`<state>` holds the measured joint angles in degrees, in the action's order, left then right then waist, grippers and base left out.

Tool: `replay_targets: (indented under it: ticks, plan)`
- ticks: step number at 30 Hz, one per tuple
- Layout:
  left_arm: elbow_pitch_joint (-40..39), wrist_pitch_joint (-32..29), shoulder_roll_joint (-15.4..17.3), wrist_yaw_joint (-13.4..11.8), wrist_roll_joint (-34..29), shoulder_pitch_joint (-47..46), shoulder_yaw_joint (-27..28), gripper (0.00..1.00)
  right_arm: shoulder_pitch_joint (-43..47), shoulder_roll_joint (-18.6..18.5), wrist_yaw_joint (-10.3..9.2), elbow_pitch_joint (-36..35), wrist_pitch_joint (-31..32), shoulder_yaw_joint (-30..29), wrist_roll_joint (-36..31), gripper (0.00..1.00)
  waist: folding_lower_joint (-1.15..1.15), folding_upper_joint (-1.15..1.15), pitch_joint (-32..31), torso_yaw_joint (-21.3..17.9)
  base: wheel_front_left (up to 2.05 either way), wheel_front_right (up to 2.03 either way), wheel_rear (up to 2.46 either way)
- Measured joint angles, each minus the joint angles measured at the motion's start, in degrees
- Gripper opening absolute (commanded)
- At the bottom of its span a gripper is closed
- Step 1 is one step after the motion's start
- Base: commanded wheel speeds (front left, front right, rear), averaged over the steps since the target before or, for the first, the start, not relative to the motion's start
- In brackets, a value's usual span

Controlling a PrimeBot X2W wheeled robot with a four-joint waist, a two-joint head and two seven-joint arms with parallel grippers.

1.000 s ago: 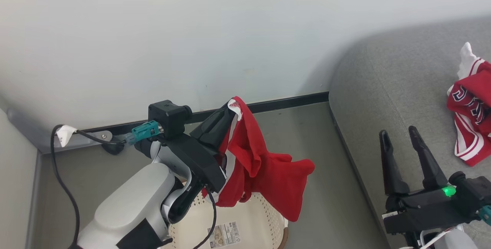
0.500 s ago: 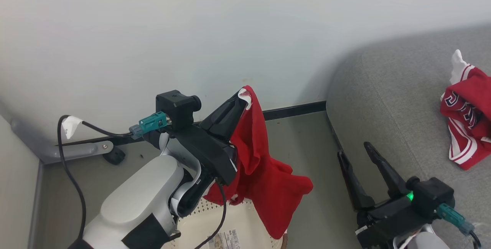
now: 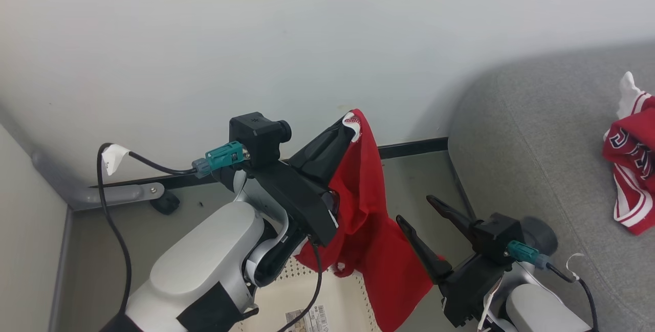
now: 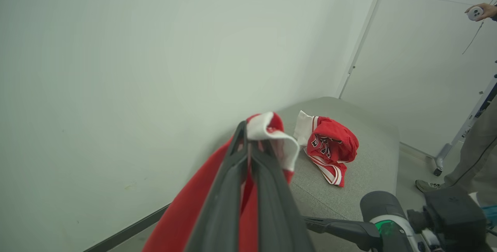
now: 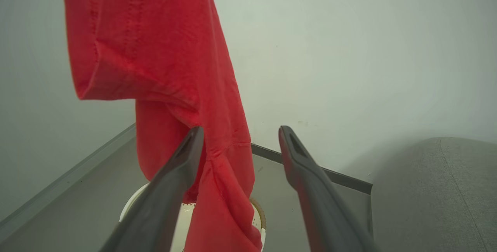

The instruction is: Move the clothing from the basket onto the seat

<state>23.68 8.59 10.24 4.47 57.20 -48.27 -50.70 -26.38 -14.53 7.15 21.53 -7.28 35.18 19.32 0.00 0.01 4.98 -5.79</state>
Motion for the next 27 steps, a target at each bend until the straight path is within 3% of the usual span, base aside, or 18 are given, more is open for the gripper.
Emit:
replay_targets:
  ticks: [11, 25, 26, 27]
  plan:
    - [-2.94, -0.66, 0.03, -0.01, 0.08, -0.04, -0.79, 0.00, -8.12, -0.02, 0.00, 9.96, 3.00, 8.14, 3.19, 1.00, 0.00, 0.00, 0.15, 1.89, 0.00, 0.00, 0.00]
    - [-5.21, -1.94, -0.99, -0.27, 0.03, -0.53, -2.23, 0.00, -16.47, 4.25, 0.00, 24.50, 4.91, 15.97, 7.25, 1.00, 0.00, 0.00, 0.91, 4.14, 0.00, 0.00, 0.00]
    - [-5.28, -1.96, -0.98, -0.46, 0.03, -0.53, -2.29, 0.00, -16.54, 4.33, 0.00, 25.03, 4.68, 16.56, 7.59, 0.86, 0.00, 0.00, 0.93, 4.26, 0.00, 0.00, 0.00]
    - [-5.41, -1.96, -0.96, -0.46, 0.03, -0.53, -2.31, 0.00, -16.53, 4.39, 0.00, 25.47, 4.60, 17.03, 8.03, 0.36, 0.00, 0.00, 0.94, 4.37, 0.00, 0.00, 0.00]
